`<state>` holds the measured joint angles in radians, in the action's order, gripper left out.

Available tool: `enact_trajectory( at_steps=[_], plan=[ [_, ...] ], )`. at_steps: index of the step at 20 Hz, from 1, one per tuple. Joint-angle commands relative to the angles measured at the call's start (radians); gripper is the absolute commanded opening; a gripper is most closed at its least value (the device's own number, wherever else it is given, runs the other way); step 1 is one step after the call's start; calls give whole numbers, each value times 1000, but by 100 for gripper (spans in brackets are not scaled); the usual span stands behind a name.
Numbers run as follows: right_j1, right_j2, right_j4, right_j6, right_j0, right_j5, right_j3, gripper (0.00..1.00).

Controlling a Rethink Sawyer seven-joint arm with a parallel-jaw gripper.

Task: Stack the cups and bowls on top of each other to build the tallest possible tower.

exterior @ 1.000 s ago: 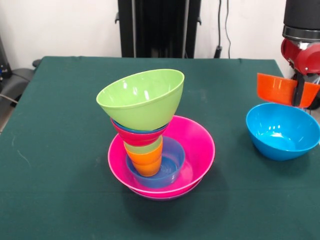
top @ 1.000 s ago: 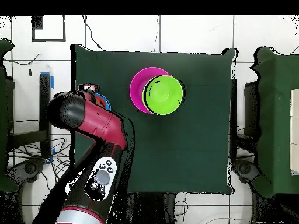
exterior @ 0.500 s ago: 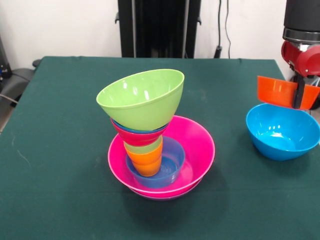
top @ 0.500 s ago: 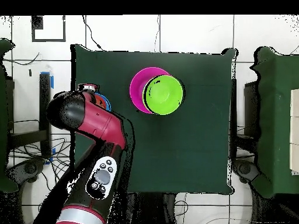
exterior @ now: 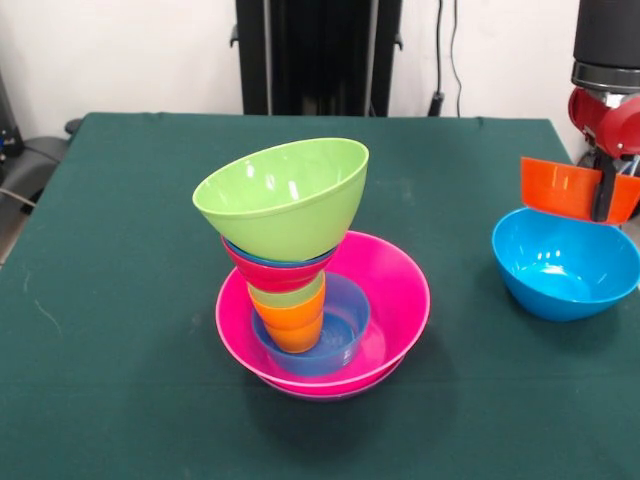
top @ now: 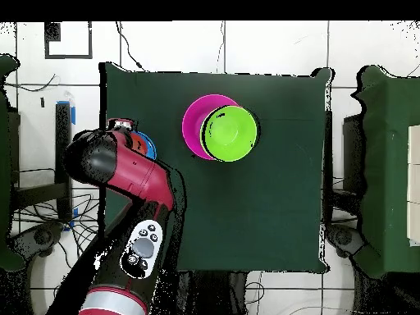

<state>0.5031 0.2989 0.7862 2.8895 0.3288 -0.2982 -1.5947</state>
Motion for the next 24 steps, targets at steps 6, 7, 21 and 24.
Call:
enact_trajectory(
  at_steps=[6, 7, 21, 24],
  plan=[
    [-13, -165, 33, 155, -15, 64, -110, 0],
    [-9, -169, 30, 149, -24, 70, -120, 0],
    [39, -181, 23, 138, -36, 73, -192, 0],
    [48, -171, 20, 148, -16, 65, -200, 0]
  ],
)
